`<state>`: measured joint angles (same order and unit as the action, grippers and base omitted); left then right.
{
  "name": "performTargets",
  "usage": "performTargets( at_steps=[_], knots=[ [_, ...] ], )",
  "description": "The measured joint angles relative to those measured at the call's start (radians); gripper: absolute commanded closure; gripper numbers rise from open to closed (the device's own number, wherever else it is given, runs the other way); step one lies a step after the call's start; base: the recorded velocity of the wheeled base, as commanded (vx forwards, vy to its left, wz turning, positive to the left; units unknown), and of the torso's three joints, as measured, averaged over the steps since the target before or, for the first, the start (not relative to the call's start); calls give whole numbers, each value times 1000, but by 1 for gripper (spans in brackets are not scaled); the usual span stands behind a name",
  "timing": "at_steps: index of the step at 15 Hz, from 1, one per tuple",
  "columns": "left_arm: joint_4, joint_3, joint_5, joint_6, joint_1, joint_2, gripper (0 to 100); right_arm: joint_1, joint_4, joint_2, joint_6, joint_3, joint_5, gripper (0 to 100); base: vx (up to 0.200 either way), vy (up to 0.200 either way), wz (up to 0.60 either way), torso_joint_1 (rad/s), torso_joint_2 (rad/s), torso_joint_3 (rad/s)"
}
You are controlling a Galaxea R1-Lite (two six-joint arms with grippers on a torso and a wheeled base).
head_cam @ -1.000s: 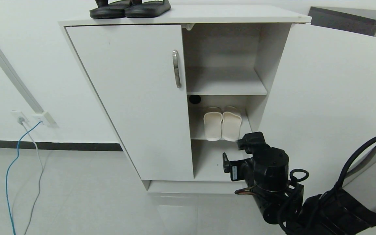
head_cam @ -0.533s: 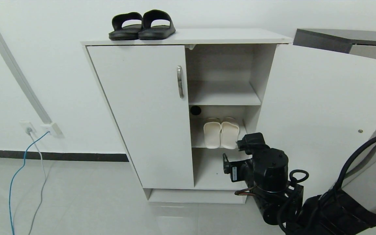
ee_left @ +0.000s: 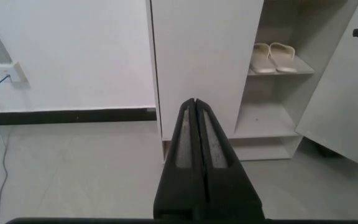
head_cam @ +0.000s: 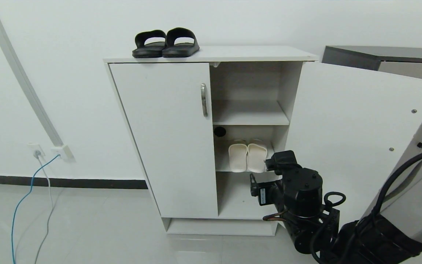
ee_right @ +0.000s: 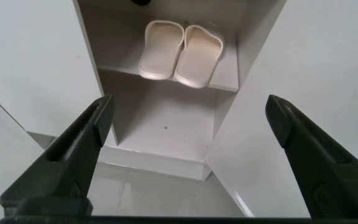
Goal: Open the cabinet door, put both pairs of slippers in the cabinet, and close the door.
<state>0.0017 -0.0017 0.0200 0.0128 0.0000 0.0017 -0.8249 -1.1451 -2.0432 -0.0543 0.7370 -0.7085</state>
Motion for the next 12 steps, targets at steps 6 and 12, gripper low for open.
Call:
performTargets(
  at_steps=[6,12],
  knots=[
    [0,0,-1,0,0,0,100,-1,-2,-7,-1,-1,-2,0,0,200,0,3,2,3],
    [0,0,0,-1,0,0,100,3,-11,-9,-1,-3,-2,0,0,200,0,1,2,2]
  ],
)
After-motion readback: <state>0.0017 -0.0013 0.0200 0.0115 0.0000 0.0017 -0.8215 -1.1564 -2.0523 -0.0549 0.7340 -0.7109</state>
